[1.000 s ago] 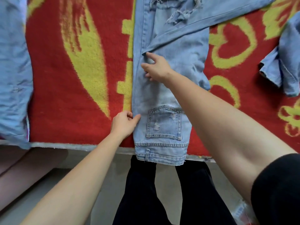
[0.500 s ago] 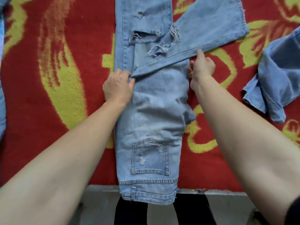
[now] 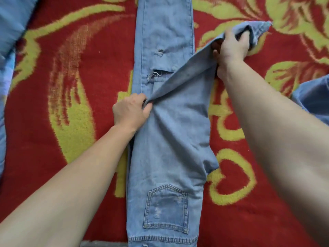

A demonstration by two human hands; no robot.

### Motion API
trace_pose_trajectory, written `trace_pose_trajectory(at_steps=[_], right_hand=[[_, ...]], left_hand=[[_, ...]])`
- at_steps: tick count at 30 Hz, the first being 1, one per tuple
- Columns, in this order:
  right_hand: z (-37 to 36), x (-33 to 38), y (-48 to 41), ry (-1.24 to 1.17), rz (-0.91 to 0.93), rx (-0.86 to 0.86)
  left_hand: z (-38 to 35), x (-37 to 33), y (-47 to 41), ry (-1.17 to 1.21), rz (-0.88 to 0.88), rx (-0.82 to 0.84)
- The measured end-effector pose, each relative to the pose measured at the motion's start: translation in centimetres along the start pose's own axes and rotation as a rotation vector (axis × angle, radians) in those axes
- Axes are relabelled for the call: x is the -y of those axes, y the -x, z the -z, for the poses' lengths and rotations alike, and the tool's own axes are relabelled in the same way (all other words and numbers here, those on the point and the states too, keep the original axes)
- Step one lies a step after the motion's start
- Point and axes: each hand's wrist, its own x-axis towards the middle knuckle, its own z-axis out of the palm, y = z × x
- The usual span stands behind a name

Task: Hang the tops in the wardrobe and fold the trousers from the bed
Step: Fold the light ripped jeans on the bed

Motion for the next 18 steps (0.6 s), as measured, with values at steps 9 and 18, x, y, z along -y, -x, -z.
trace_pose_trajectory(at_steps=[9, 18], right_hand=[[-15.7, 0.5, -1.5, 0.501, 0.421, 0.249], [-21.6, -2.3, -4.1, 0.972, 0.558, 0.412]], left_hand=[[-0.2, 3.8, -2.6, 0.846, 0.482, 0.237], [-0.7, 4.9, -5.1, 1.079, 0.672, 0.360]])
